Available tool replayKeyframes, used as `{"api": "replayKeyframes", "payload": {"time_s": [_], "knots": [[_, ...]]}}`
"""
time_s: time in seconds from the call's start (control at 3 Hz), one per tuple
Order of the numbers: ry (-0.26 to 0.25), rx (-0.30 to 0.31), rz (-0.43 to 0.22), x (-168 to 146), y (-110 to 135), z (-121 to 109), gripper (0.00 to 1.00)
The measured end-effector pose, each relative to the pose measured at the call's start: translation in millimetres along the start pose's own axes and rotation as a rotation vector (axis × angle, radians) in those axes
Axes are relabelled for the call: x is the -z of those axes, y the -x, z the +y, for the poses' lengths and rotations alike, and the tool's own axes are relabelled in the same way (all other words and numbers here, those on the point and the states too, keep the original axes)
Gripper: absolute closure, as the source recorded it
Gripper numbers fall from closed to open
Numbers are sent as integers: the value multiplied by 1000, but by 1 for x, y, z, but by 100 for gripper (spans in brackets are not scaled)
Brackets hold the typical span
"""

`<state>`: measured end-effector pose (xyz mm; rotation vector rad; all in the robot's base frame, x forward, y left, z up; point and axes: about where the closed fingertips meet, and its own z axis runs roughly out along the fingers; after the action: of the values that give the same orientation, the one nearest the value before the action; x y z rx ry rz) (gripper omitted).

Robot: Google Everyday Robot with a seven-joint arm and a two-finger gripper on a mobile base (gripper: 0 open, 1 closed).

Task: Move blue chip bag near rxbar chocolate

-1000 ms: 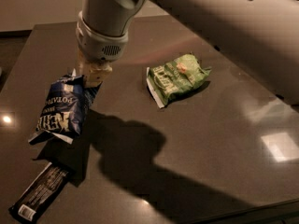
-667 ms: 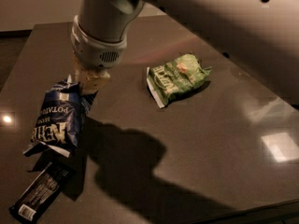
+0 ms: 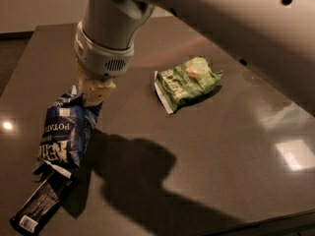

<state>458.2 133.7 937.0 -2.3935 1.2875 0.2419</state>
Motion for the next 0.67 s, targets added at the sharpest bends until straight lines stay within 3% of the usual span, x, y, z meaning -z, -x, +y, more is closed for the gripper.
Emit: {"api": "replayKeyframes", "payload": {"time_s": [0.33,0.67], "knots": [[-1,1,-1,1,2,0,16],[-4,5,0,2,3,0,0]]}}
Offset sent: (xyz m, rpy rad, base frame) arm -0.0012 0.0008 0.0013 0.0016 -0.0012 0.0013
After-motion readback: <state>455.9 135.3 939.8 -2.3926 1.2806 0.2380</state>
